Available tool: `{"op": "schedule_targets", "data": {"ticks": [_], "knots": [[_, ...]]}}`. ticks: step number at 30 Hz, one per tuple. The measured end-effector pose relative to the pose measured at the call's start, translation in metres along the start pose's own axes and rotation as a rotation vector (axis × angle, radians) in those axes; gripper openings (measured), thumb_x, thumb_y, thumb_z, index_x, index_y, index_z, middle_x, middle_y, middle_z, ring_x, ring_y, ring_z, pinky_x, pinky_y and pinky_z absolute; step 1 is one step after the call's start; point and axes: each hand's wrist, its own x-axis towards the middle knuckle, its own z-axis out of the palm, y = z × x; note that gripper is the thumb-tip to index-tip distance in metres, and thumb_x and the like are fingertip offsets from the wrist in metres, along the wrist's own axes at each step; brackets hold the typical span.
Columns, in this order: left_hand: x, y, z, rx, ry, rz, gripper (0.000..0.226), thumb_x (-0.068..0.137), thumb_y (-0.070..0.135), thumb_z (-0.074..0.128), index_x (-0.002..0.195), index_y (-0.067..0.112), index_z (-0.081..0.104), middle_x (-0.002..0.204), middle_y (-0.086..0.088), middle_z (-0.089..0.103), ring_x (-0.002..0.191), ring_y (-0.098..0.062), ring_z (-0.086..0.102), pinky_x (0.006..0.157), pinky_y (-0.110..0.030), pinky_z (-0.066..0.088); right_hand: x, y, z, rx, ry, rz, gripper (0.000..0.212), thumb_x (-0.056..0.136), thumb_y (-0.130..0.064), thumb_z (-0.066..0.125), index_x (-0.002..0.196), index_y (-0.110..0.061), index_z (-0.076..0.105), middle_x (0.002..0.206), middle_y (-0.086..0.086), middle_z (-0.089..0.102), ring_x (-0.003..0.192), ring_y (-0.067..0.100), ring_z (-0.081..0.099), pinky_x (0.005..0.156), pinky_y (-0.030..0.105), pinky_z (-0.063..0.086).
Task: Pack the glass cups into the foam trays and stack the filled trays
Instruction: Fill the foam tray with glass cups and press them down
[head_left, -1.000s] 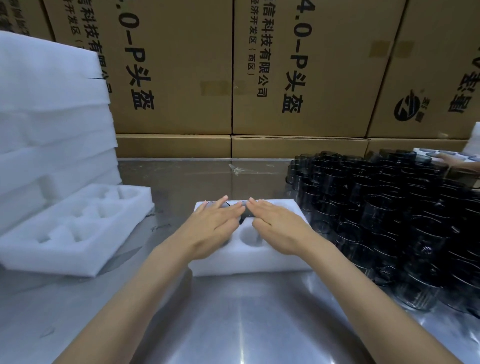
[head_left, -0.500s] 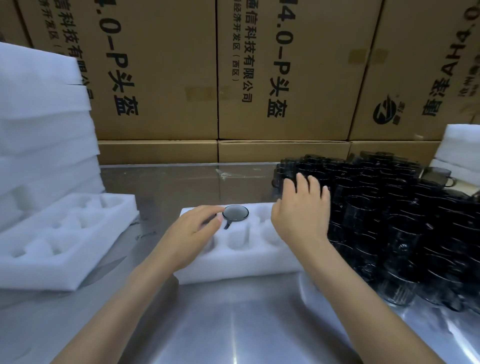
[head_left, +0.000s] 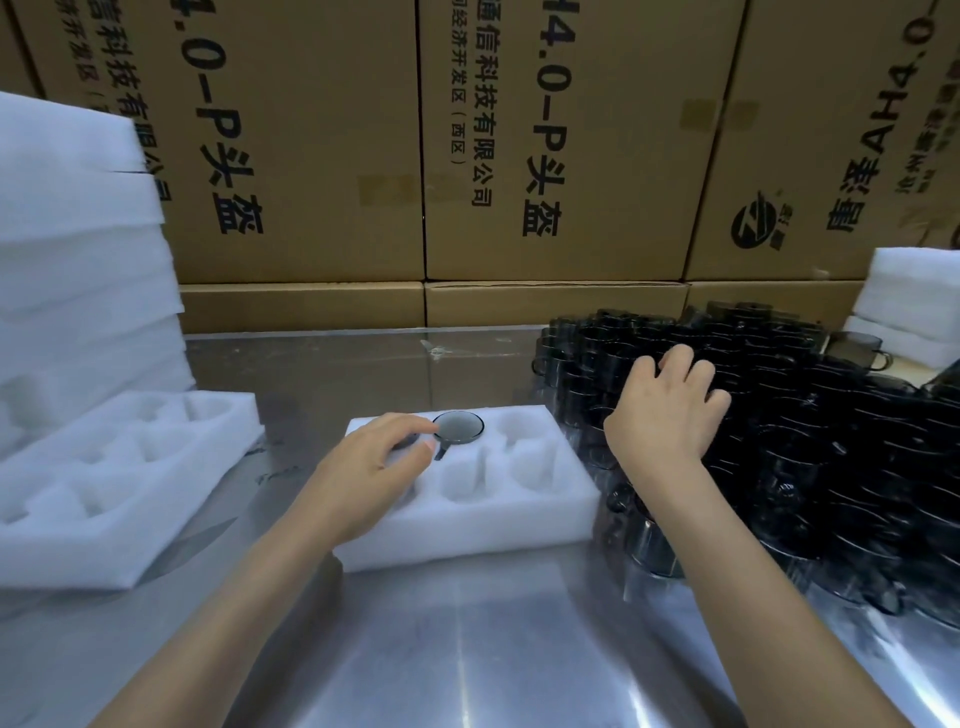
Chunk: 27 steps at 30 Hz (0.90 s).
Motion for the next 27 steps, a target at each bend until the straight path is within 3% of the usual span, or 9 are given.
{"op": "schedule_targets", "data": {"ticks": [5,12,15,19,22,25,27], "knots": [[0.001,-0.002,0.001,0.011,-0.001,0.007,0.019,0.084,0.051,0.04,0.087,0.066,0.051,0.108,0.042,0.049,0.106,0.013,0.046,0.088,-0.026,0.042,0.003,0.007,0.004,-0.02,-0.036,0.036,0.042,0.085,-0.023,0.056,0.123,-0.015,0.042,0.133,0.012,0.032,0.114,0.032,0.041,0.095,0.04,0.029],[0.002,-0.007,0.002,0.019,0.001,0.005,0.016,0.091,0.044,0.047,0.089,0.057,0.056,0.108,0.042,0.049,0.105,0.013,0.045,0.085,-0.022,0.04,0.011,0.017,0.004,0.013,-0.102,0.09,0.037,0.085,-0.024,0.057,0.118,-0.014,0.042,0.121,0.012,0.053,0.108,0.029,0.051,0.095,0.039,0.028],[0.003,-0.008,0.002,0.03,0.0,0.008,0.018,0.094,0.037,0.049,0.091,0.052,0.058,0.108,0.041,0.049,0.105,0.015,0.045,0.084,-0.021,0.039,0.009,0.017,-0.002,0.054,-0.024,0.031,0.032,0.086,-0.02,0.06,0.112,-0.012,0.045,0.108,0.008,0.06,0.102,0.028,0.055,0.091,0.038,0.028],[0.003,-0.007,0.002,0.044,-0.001,0.007,0.015,0.087,0.047,0.045,0.093,0.051,0.058,0.108,0.041,0.05,0.106,0.014,0.045,0.086,-0.022,0.04,0.005,0.007,-0.02,0.409,0.162,-0.199,0.041,0.089,-0.015,0.06,0.128,-0.012,0.047,0.11,0.004,0.063,0.107,0.026,0.053,0.091,0.039,0.034],[0.001,-0.004,0.002,0.06,0.001,0.015,0.019,0.083,0.051,0.04,0.092,0.052,0.056,0.108,0.04,0.05,0.107,0.015,0.044,0.086,-0.021,0.039,-0.001,-0.006,-0.028,0.757,0.148,-0.43,0.029,0.091,-0.015,0.058,0.119,-0.018,0.054,0.109,-0.006,0.059,0.108,0.016,0.049,0.084,0.03,0.04],[0.0,-0.002,0.002,0.112,-0.007,0.02,0.017,0.088,0.049,0.043,0.1,0.052,0.055,0.111,0.038,0.051,0.108,0.01,0.044,0.087,-0.021,0.039,-0.008,-0.014,-0.018,0.721,0.063,-0.573,0.016,0.09,-0.01,0.056,0.101,-0.022,0.054,0.1,-0.01,0.052,0.101,0.01,0.045,0.078,0.033,0.044],[0.0,-0.002,0.002,0.191,-0.001,0.039,0.023,0.093,0.04,0.047,0.114,0.042,0.056,0.115,0.031,0.052,0.11,0.003,0.046,0.087,-0.024,0.038,-0.014,-0.017,-0.008,0.625,0.051,-0.635,0.018,0.089,-0.004,0.053,0.095,-0.021,0.05,0.098,-0.011,0.049,0.102,0.008,0.041,0.071,0.034,0.044]]}}
